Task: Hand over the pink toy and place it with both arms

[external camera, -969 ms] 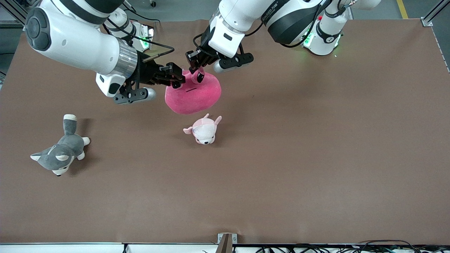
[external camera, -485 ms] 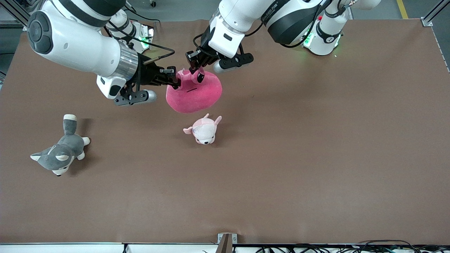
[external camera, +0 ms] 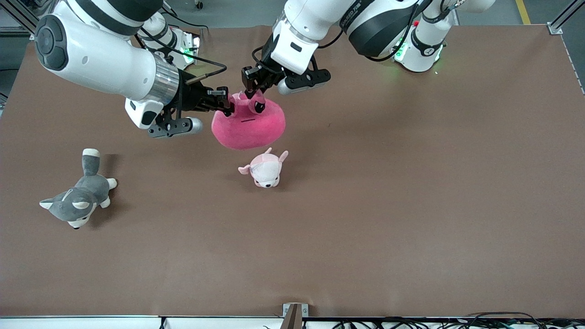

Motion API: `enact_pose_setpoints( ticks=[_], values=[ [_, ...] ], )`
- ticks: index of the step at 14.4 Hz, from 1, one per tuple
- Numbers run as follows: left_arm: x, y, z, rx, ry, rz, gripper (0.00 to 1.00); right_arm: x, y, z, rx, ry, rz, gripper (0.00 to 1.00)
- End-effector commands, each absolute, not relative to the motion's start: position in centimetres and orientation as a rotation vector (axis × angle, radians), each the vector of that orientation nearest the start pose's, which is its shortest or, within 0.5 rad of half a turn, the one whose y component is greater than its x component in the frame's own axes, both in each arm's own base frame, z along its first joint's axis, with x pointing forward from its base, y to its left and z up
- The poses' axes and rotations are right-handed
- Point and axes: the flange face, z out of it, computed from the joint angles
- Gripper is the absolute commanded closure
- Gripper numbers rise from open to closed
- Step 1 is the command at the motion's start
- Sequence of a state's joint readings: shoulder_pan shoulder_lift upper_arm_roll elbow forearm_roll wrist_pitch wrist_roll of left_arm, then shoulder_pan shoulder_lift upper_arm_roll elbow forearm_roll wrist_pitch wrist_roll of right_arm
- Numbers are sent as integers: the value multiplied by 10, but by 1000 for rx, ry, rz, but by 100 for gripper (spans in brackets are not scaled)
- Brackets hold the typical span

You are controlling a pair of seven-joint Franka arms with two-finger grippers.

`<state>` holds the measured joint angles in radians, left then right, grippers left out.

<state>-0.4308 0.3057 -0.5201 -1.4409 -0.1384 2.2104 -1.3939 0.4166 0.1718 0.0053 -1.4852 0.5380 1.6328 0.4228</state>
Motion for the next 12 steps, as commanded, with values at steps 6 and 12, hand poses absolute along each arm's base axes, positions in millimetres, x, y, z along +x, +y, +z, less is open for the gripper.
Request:
enact_pose_setpoints(
  ticks=[6,12],
  values=[
    [459,-443,638,2662,642,54,0,548,267,588,-2660,105,343,98],
    [467,-289,672,3032,291,-61,0,563,199,585,-2653,72,392,98]
  ],
)
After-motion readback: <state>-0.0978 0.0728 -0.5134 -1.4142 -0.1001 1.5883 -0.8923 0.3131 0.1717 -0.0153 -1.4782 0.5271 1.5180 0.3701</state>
